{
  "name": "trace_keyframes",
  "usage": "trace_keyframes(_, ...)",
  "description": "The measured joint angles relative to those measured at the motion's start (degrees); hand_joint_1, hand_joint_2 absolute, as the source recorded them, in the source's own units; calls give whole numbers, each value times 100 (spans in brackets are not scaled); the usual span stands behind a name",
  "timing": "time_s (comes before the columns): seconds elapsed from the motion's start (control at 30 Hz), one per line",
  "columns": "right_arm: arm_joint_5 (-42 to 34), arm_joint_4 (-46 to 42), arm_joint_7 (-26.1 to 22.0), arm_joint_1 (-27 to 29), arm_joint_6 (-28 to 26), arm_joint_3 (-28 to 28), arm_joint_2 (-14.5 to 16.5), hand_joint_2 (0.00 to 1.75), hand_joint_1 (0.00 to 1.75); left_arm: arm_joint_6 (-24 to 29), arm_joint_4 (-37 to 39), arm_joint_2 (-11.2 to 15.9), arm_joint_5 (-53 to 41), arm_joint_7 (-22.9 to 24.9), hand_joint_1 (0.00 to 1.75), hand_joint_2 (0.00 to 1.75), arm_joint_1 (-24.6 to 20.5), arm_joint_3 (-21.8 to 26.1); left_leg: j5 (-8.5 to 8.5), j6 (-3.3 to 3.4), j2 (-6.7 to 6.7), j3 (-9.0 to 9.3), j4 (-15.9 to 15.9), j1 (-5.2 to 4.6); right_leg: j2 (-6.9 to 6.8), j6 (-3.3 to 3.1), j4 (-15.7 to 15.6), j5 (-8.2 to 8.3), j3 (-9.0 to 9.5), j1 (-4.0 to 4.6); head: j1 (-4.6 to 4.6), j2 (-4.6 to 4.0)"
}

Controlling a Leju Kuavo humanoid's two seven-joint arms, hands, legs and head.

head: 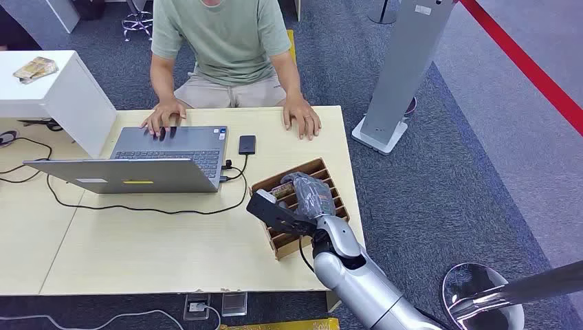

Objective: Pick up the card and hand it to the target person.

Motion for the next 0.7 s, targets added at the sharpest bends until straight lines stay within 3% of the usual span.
trace_keyframes(0.1,0,0,2,0,7,1,0,175,82,-2,0,-1,0,0,0,175,0,0,0,0,0,0,0,0,0,0,0,0,0,0,1,-1)
trace_keyframes(0.23,-2,0,3,0,14,1,0,175,135,-7,0,-1,0,0,0,175,0,0,0,0,0,0,0,0,0,0,0,0,0,0,2,-1)
trace_keyframes(0.3,-3,1,3,0,15,1,0,175,145,-10,0,-1,0,0,0,175,0,0,0,0,0,0,0,0,0,0,0,0,0,0,1,-1)
trace_keyframes(0.7,-12,2,23,11,-18,-43,-4,175,152,-15,0,-1,-25,-11,0,175,0,-1,0,0,0,1,0,0,0,0,0,0,0,0,2,-1)
